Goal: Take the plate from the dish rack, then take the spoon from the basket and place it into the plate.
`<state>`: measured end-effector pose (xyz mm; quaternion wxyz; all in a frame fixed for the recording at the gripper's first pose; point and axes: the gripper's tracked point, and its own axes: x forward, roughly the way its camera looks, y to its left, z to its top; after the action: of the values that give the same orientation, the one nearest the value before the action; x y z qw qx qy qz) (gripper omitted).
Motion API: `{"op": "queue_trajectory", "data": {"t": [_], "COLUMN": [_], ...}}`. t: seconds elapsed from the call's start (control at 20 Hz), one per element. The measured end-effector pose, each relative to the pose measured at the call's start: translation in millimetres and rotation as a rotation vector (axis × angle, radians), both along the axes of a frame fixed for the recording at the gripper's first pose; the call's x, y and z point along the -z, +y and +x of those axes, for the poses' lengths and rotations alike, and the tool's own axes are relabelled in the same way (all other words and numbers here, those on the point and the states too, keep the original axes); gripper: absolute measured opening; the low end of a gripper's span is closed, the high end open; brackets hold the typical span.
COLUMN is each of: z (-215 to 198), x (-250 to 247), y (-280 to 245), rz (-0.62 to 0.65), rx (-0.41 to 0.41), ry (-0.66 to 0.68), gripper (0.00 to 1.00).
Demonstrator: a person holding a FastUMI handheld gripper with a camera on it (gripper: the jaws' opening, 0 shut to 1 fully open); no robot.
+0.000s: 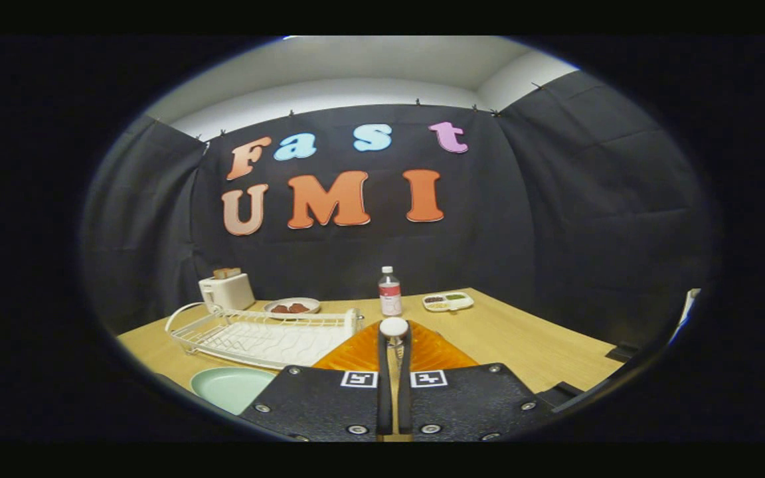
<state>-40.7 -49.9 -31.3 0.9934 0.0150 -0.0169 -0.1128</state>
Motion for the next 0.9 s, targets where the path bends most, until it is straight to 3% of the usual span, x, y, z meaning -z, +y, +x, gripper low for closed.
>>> {"op": "queue_trajectory", "data": {"t": [0.3,0.9], "z": [-22,-26], "x": [5,50], "y": [60,165], "rz": [0.006,-0.019], "rx": [-0.119,-0.347], "ry": [0.003,0.066], "gripper": [0.04,0.04]}}
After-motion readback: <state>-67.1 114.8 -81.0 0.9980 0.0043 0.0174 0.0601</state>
